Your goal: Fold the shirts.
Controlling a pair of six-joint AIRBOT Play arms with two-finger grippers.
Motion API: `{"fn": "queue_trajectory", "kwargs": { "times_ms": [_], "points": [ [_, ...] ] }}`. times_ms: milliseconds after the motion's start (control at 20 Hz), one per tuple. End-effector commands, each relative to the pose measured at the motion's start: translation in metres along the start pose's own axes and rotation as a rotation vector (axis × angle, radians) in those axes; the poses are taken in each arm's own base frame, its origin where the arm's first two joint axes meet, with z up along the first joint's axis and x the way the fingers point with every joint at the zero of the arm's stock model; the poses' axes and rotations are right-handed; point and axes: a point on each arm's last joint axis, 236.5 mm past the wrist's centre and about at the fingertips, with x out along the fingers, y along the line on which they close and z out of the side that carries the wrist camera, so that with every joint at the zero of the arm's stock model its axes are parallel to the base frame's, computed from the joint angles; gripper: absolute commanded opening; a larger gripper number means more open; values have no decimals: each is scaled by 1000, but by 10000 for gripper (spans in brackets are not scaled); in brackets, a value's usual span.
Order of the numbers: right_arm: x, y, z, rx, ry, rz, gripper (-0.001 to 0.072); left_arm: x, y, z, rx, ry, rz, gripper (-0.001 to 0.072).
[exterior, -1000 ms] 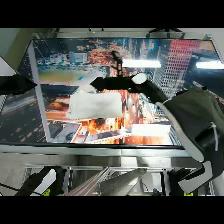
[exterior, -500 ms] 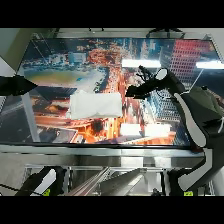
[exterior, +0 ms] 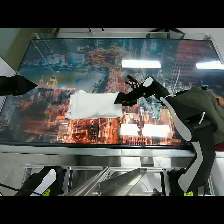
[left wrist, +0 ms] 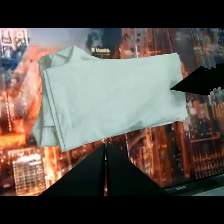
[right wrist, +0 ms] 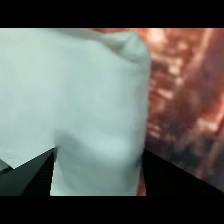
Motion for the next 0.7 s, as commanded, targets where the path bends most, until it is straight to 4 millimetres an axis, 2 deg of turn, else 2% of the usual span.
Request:
{"fn": "queue_trajectory", "kwargs": {
  "times_ms": [0,100,150,200,250,350,400,450,500,600,650],
  "points": [
    [6,37,9,-4,-37,149,601,0,0,2,0,-7,2,16],
    [6,39,9,-2,-41,153,456,0,0,2,0,-7,1,16],
    [7,39,9,-1,-40,153,456,0,0,2,0,-8,2,16],
    [7,39,9,-1,-39,154,400,0,0,2,0,-8,2,16],
    [7,39,9,-1,-38,155,178,0,0,2,0,-8,2,16],
    [4,46,9,-5,-40,167,19,0,0,2,0,-7,1,16],
    [-2,52,10,-19,-49,171,19,0,1,2,0,-7,2,16],
    [-14,60,16,-43,-75,174,19,0,1,1,0,-7,4,16],
    [-33,72,27,-80,-122,174,18,0,2,1,0,-6,6,15],
    [-95,93,62,-153,-281,147,18,0,1,1,0,-5,6,16],
    [-135,99,80,-159,-379,120,18,0,1,1,0,-5,5,16]
  ]
}}
